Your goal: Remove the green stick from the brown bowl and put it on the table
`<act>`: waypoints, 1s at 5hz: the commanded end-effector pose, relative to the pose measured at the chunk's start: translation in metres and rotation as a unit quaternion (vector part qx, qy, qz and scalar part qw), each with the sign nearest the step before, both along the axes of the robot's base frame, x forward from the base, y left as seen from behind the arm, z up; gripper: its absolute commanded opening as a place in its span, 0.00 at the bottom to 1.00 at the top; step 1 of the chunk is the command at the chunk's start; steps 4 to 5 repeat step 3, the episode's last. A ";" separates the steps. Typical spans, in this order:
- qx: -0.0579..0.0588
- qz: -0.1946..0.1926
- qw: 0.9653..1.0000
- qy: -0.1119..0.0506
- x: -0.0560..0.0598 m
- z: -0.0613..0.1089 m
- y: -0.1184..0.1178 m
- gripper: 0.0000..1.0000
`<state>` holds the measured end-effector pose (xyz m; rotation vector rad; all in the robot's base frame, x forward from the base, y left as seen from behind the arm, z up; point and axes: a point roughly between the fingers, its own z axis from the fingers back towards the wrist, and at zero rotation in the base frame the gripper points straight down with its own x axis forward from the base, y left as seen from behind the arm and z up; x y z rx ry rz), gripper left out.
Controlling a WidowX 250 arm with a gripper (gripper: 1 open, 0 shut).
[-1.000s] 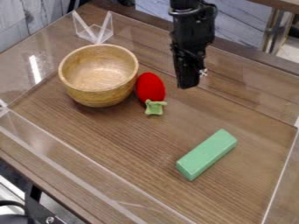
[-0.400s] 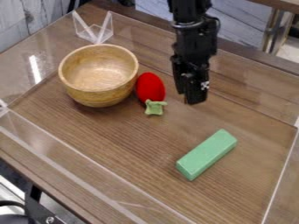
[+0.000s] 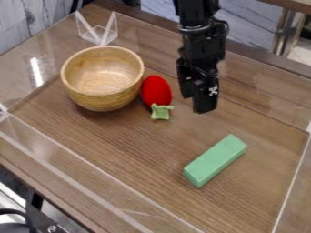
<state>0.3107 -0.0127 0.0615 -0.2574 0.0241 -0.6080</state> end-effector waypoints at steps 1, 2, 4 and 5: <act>0.005 0.047 0.998 -0.049 0.007 0.028 0.013 1.00; 0.010 0.102 0.993 -0.056 0.009 0.029 0.022 1.00; 0.011 0.134 0.989 -0.055 0.012 0.022 0.026 1.00; 0.011 0.134 0.989 -0.055 0.012 0.022 0.026 1.00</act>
